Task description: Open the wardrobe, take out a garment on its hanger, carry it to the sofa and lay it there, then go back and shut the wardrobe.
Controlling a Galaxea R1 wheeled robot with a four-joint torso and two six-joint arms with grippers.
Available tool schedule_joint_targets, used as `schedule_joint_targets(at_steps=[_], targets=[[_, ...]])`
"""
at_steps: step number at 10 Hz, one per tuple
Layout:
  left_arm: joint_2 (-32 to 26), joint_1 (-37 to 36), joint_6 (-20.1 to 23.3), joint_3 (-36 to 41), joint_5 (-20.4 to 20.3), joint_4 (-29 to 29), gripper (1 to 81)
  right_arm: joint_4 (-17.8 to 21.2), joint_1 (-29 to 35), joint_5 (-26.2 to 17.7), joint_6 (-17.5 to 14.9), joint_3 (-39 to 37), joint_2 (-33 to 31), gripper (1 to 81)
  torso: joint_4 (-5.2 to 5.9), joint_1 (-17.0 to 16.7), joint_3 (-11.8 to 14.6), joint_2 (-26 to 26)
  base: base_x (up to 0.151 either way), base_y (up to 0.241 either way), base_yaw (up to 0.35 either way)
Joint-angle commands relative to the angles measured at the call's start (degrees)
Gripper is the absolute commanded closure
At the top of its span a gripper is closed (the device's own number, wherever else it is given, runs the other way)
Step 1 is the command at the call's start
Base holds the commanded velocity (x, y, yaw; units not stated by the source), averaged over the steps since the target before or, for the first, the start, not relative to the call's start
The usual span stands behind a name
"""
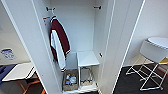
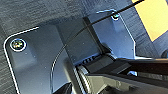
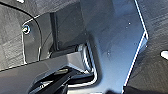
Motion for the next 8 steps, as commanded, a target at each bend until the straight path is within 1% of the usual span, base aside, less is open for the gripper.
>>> schedule_joint_targets(at_steps=[1,2,4,8], targets=[[0.25,-2.13,0.07,0.69,2.18,0.76,1.0,0.06,1.59,-3.41,-0.20,0.02,0.24,1.0,0.00,0.03,0.00,0.00,0.000,0.000,0.248],[0.25,-2.13,0.07,0.69,2.18,0.76,1.0,0.06,1.59,-3.41,-0.20,0.02,0.24,1.0,0.00,0.03,0.00,0.00,0.000,0.000,0.222],[0.34,-2.13,0.07,0.69,2.18,0.76,1.0,0.06,1.51,-3.41,-0.11,0.02,0.07,1.0,0.00,0.03,0.00,0.00,0.000,0.000,0.118],[0.25,-2.13,-0.10,0.69,2.27,-0.02,1.0,0.06,1.33,-3.41,-0.11,0.02,0.07,1.0,0.00,0.03,0.00,0.00,0.000,0.000,0.000]])
